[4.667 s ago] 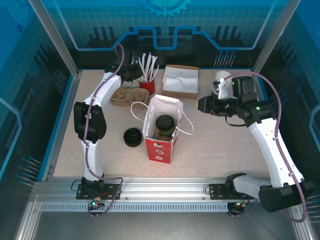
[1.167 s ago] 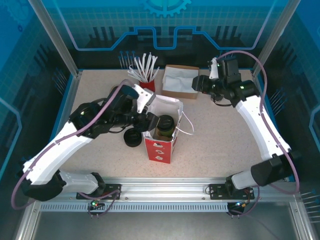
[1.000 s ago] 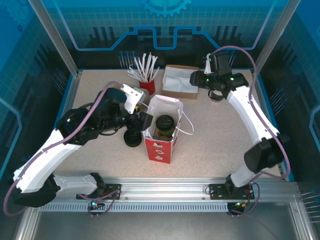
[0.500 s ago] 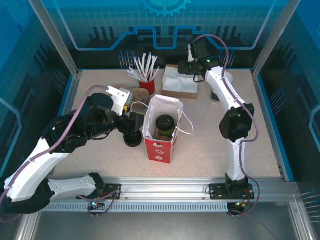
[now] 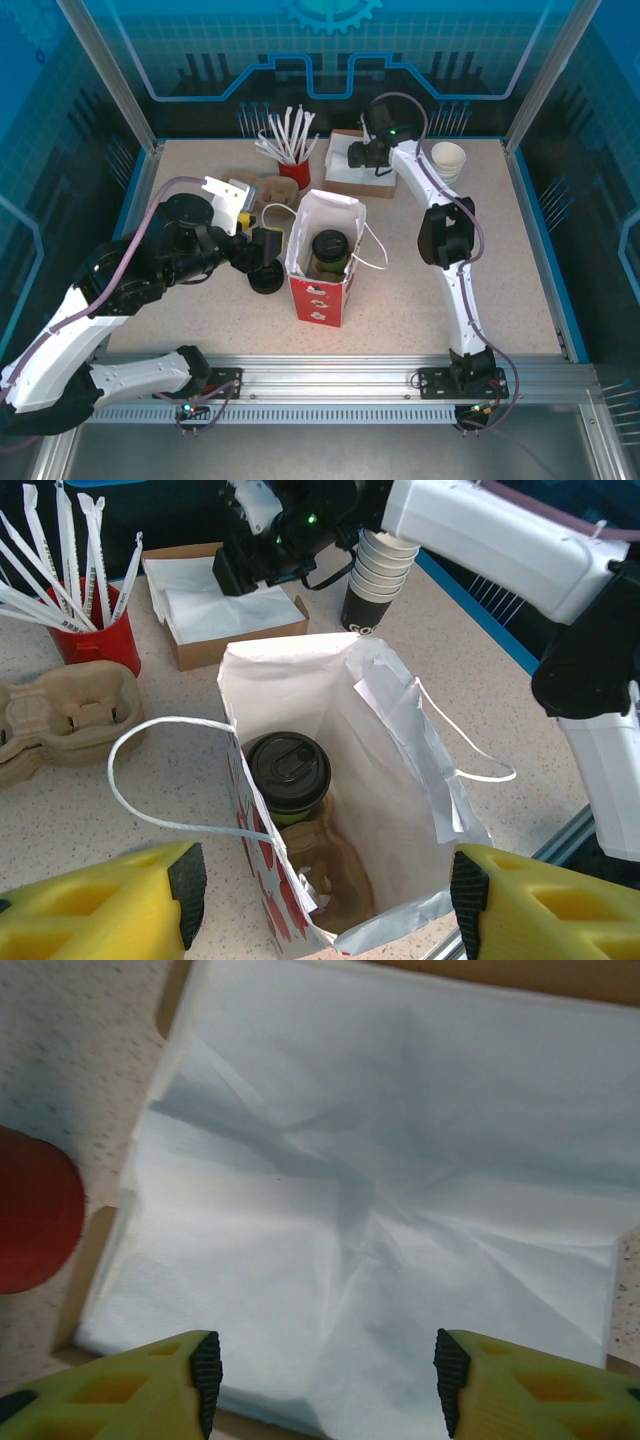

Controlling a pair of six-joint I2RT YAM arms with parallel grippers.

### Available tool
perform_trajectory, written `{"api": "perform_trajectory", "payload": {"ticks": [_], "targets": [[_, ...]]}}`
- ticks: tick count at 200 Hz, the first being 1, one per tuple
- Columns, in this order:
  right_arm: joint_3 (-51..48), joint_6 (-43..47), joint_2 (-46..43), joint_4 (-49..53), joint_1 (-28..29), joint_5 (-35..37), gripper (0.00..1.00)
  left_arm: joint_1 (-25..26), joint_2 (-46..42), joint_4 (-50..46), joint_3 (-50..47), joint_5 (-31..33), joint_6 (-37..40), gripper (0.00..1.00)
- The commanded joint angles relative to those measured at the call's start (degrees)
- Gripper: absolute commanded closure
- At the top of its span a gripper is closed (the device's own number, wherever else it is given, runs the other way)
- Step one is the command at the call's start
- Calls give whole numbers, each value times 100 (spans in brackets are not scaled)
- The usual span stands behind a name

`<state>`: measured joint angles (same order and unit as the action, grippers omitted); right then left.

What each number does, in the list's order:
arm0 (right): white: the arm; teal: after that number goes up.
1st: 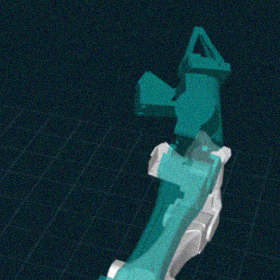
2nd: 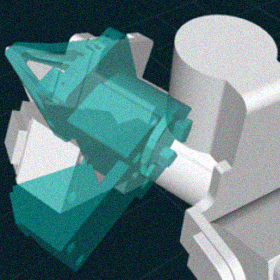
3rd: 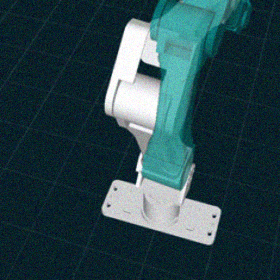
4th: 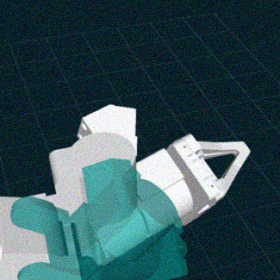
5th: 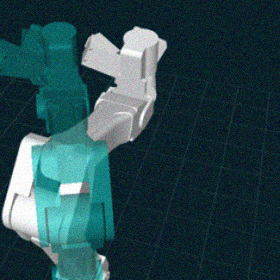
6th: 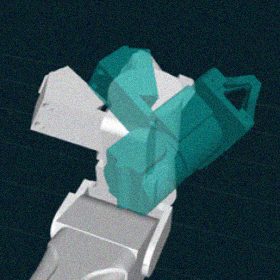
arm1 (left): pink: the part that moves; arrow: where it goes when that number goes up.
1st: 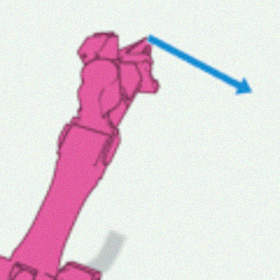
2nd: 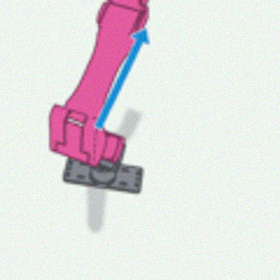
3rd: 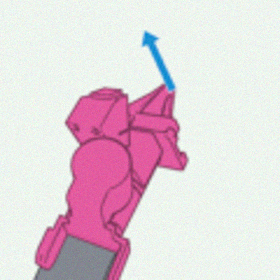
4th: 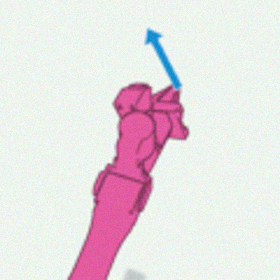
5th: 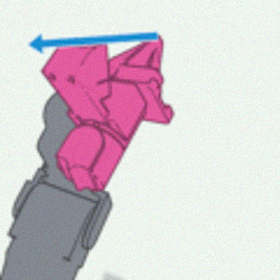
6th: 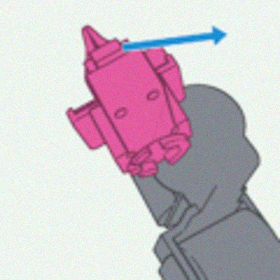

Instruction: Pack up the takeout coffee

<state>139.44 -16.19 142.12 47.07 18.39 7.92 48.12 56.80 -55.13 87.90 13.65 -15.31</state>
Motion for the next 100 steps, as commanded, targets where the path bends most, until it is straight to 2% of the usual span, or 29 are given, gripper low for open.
{"api": "perform_trajectory", "payload": {"ticks": [1, 43, 100], "targets": [[336, 132, 271, 77, 68, 302, 37, 16, -107, 5, -45, -43, -51, 33], [551, 253, 690, -85, 24, 577, 32, 13, -113, 5, -136, -34, -64, 33], [900, 331, 1059, -152, -25, 452, 28, 19, -98, -30, -176, -36, -76, 33]]}}
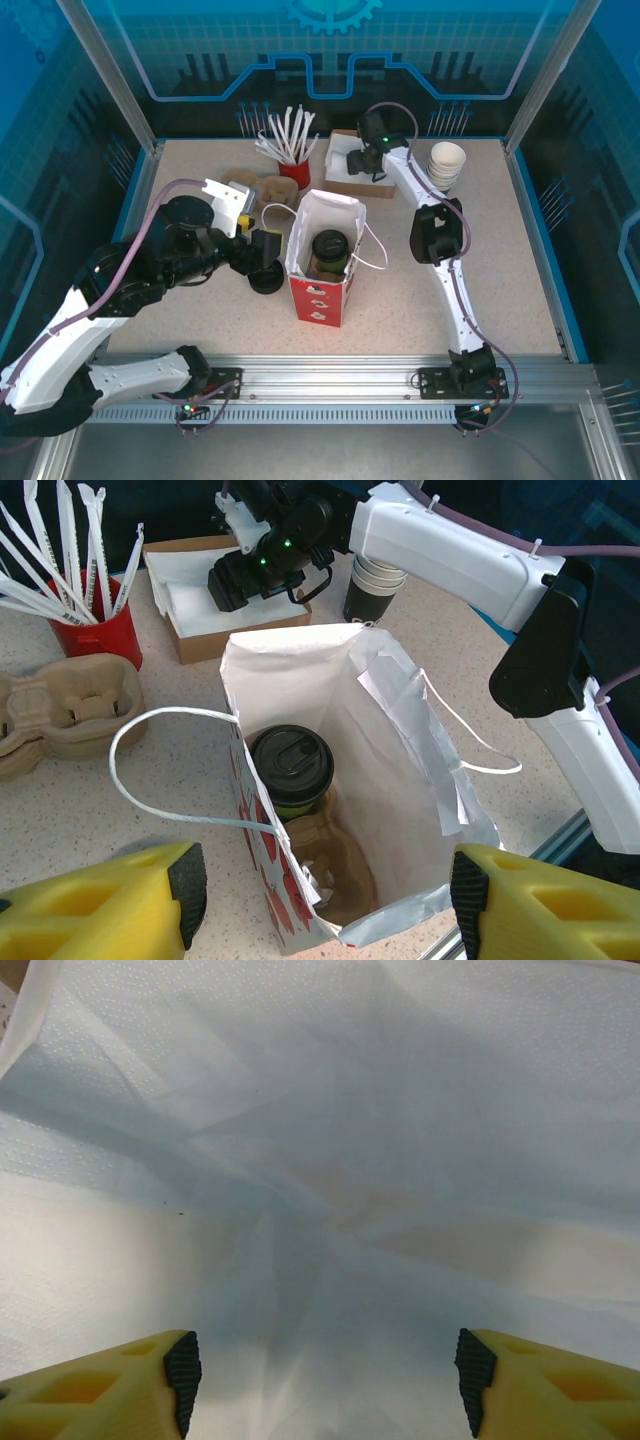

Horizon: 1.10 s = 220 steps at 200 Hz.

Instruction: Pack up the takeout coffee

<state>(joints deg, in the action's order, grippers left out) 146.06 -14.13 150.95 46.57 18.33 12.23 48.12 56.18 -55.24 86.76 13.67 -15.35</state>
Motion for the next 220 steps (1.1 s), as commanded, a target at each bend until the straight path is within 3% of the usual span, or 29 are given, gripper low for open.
{"api": "perform_trajectory", "payload": {"ticks": [1, 55, 186, 220], "targets": [[238, 128, 182, -103, -16, 19, 28, 16, -28, -20, -67, -35, -77, 33], [501, 145, 451, -170, -34, -51, 30, 13, 42, -57, -80, -66, -82, 33], [534, 126, 484, -374, -177, -407, 62, 13, -19, 0, -168, -126, -64, 33], [546, 112, 504, -402, -189, -442, 57, 18, -11, 9, -190, -117, -60, 32]]}}
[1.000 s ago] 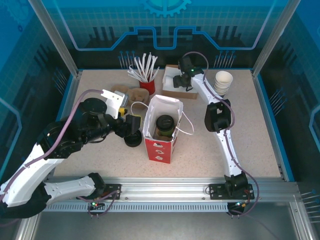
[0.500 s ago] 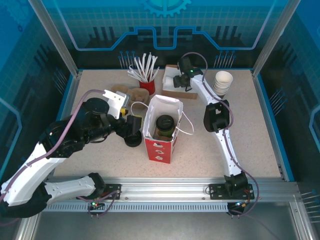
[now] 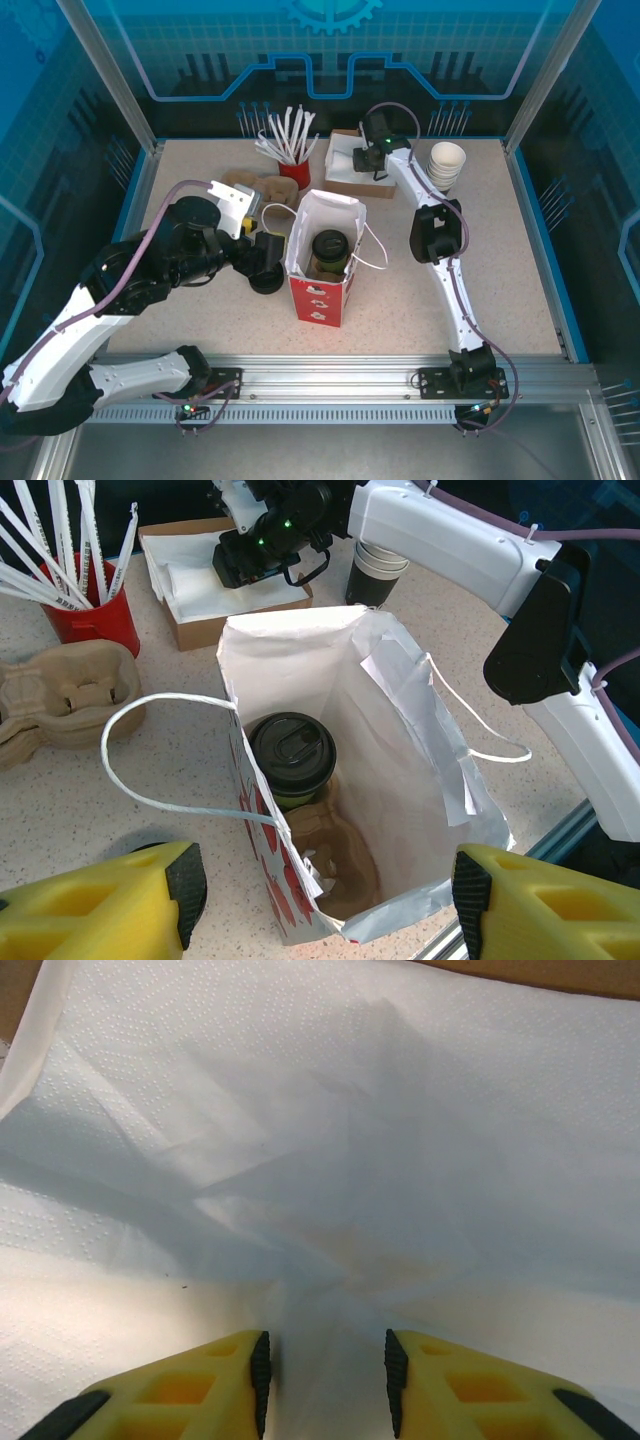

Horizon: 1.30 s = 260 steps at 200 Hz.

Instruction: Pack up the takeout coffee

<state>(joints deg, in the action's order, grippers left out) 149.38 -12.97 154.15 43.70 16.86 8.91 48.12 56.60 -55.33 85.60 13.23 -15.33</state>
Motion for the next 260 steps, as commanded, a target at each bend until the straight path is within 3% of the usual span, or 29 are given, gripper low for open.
{"api": "perform_trajectory", "payload": {"ticks": [1, 32, 87, 260], "targets": [[210, -4, 185, -116, -38, -109, 57, 16, -52, 20, -77, -70, -60, 32], [212, -54, 250, -114, -43, -103, 53, 13, -43, 42, -88, -67, -50, 32], [291, -91, 238, -94, -45, -144, 71, 13, -35, 41, -96, -50, -15, 32], [360, -35, -1656, 324, 67, 25, 98, 14, -209, 155, -261, 5, -62, 32]]}}
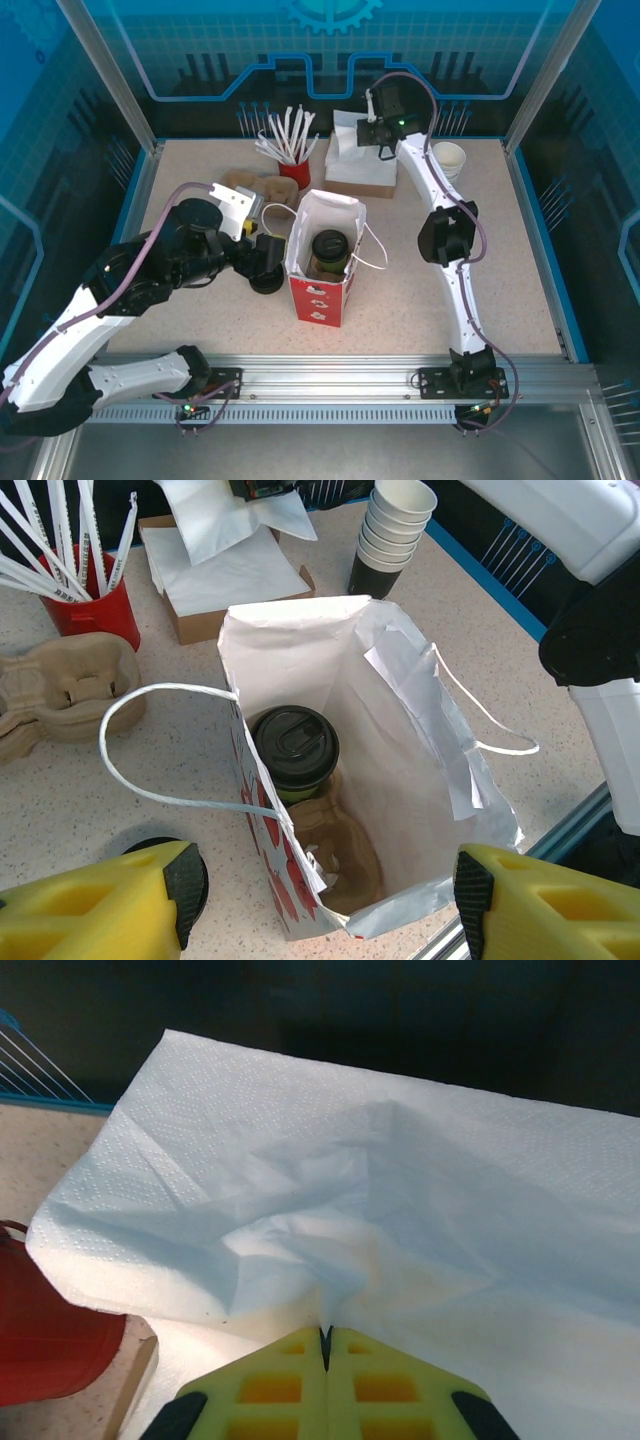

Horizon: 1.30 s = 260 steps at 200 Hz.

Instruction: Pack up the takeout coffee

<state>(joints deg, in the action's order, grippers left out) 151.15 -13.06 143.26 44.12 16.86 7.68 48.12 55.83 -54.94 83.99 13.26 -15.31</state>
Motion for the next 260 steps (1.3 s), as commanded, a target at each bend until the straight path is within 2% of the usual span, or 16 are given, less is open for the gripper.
{"api": "perform_trajectory", "payload": {"ticks": [1, 46, 92, 128, 162, 196, 231, 260], "targets": [[185, -28, -592, 295, 65, 151, 98, 14, -129, 115, -100, 11, -66, 32], [153, -525, -1690, 956, 118, 216, 100, 14, -204, 258, -301, 137, -140, 31], [-121, -1078, -2920, 1335, 240, -330, 100, 18, -200, 416, -479, 220, -366, 31], [-1095, -1711, -4045, 1205, 393, -1086, 100, 6, -222, 510, -748, 456, -624, 29], [-2270, -2439, -5008, 804, 799, -1730, 100, -62, -218, 689, -1075, 657, -985, 29], [-3447, -2874, -5721, 241, 1666, -1505, 100, -249, -173, 1012, -1398, 439, -1399, 29], [-5105, -3415, -6539, -879, 2452, -898, 100, -272, -151, 1171, -1605, 321, -1511, 29], [-6076, -3777, -6912, -1558, 2944, -445, 100, -275, -152, 1165, -1739, 340, -1584, 30]]}}
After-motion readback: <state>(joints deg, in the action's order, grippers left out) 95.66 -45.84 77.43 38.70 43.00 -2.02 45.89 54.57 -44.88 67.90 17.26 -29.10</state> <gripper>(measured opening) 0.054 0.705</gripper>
